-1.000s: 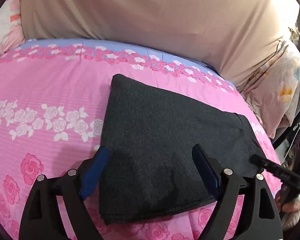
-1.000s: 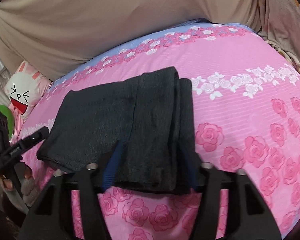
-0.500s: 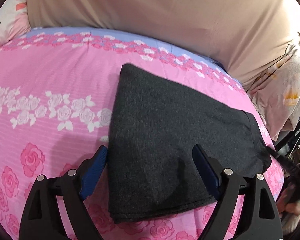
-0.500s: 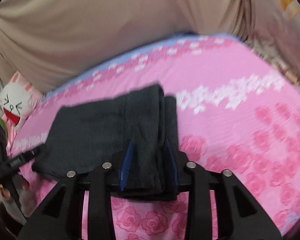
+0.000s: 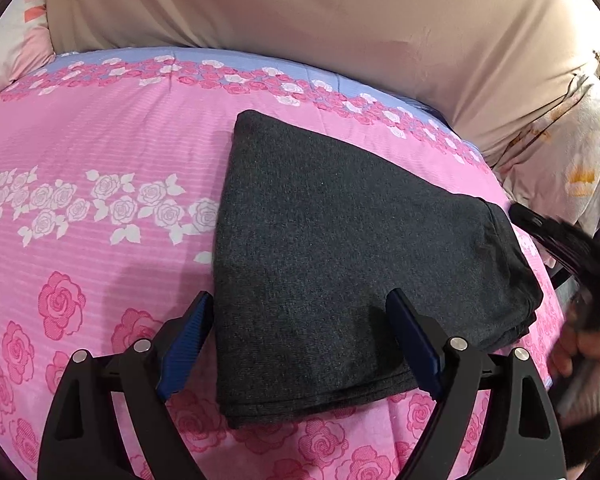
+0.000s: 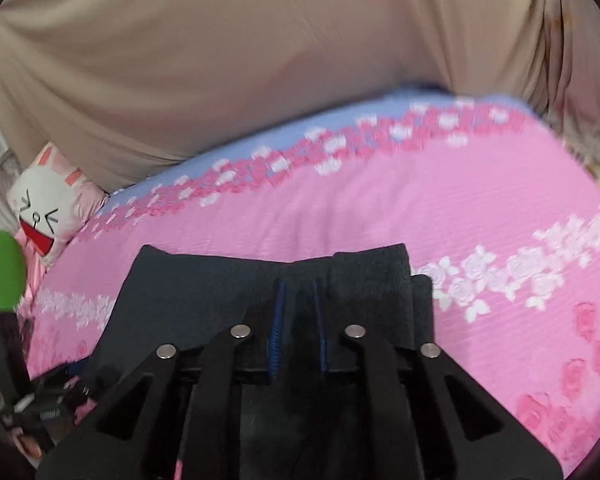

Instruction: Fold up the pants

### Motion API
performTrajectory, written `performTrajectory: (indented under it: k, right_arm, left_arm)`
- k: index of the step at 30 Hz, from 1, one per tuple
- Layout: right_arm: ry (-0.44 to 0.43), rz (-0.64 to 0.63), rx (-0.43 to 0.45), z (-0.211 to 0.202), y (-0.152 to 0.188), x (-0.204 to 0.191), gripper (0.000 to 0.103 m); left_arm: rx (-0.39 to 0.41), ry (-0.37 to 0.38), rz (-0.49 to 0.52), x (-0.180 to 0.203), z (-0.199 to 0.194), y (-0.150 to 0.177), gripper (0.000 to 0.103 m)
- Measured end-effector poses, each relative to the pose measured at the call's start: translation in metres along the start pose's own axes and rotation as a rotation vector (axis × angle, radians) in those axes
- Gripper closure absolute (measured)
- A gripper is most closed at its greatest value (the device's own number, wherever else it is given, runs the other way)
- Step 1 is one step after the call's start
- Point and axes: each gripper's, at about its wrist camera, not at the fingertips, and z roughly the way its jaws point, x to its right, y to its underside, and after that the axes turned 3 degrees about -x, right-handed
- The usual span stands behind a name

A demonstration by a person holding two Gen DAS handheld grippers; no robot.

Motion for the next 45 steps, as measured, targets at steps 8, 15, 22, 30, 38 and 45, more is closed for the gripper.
performTrajectory:
  k: [8, 15, 22, 30, 38, 45]
  right_arm:
    - [0.020, 0.032, -0.039, -0.010, 0.033, 0.008, 0.074]
    - [0.072, 0.002, -0.073, -0.012, 0.054, 0.010, 0.067]
    - [0.090, 0.002, -0.041, -0.026, 0.056, 0.005, 0.065]
    - [-0.032, 0.217, -0.096, -0.027, 0.068, 0.055, 0.037]
    - [-0.193, 0.263, -0.127, 0.002, 0.059, 0.056, 0.071]
    - [-0.299, 0.192, -0.121, -0.051, 0.071, 0.025, 0.074]
  left_arm:
    - [-0.009, -0.037, 0.014, 0.004, 0.003, 0.000, 0.019]
    - [0.002, -0.080, 0.038, 0.008, 0.002, 0.002, 0.018]
    - [0.000, -0.093, 0.031, 0.007, 0.003, 0.003, 0.017]
    - [0.041, 0.160, -0.229, -0.053, -0.011, 0.007, 0.016]
    - [-0.071, 0.250, -0.171, -0.040, 0.007, -0.002, 0.086]
    - [-0.045, 0.263, -0.143, -0.047, -0.056, 0.016, 0.095]
